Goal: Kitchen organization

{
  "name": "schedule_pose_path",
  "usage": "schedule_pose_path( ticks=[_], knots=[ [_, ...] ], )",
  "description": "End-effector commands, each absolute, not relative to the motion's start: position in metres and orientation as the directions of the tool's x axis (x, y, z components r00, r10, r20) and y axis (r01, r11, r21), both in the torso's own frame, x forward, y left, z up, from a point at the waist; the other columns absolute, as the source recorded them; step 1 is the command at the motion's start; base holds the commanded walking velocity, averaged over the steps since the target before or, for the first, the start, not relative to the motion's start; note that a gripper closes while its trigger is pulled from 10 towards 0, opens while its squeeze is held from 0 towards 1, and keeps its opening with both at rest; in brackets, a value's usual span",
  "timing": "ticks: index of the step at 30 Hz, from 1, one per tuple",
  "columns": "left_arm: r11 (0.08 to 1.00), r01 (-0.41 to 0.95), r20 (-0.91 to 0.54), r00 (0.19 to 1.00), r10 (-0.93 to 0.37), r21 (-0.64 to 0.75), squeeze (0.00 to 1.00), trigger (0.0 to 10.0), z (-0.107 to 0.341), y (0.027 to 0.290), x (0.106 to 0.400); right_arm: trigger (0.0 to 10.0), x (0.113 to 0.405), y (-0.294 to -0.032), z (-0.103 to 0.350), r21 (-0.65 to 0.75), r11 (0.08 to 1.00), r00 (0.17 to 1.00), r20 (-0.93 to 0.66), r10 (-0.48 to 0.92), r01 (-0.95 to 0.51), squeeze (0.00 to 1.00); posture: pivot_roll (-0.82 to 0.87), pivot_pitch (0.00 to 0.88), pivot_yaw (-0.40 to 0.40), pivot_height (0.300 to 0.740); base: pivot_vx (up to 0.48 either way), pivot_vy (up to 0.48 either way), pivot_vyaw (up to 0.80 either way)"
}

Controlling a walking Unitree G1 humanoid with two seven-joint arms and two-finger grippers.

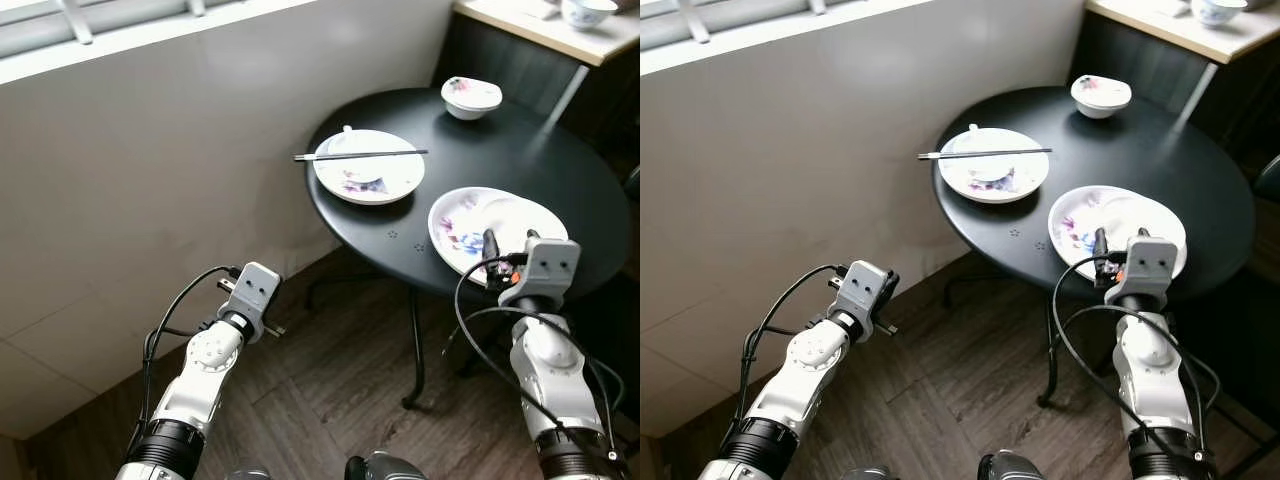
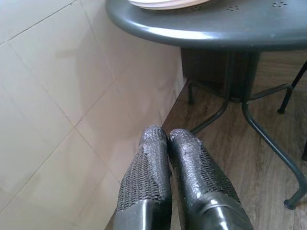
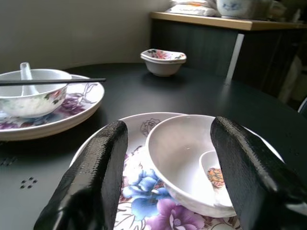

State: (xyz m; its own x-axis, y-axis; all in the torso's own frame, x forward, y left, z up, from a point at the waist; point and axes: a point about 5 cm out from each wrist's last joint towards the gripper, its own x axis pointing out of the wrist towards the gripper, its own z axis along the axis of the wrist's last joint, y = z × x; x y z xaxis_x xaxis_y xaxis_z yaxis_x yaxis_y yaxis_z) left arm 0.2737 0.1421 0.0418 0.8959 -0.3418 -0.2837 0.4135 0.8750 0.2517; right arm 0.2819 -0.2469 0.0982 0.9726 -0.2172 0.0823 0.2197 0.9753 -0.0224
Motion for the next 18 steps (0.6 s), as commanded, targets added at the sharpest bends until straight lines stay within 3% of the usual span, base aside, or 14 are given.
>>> schedule_pose_path(
  ticks=[1, 18],
  knots=[
    [0.873, 0.414, -0.285, 0.896, -0.341, 0.256, 0.0, 10.0, 0.04, 0.142, 0.272, 10.0, 0.279, -0.258, 0.092, 0.015, 0.962, 0.961, 0.046, -0.273, 0.273, 0.0, 0.13, 0.0, -0.03, 0.74, 0.0, 0.0, 0.0],
    [0.873, 0.416, -0.286, 0.895, -0.343, 0.254, 0.0, 10.0, 0.04, 0.143, 0.272, 10.0, 0.277, -0.272, 0.074, 0.095, 0.95, 0.954, -0.059, -0.294, 0.299, 0.0, 0.12, 0.0, -0.027, 0.74, 0.0, 0.0, 0.0]
  ],
)
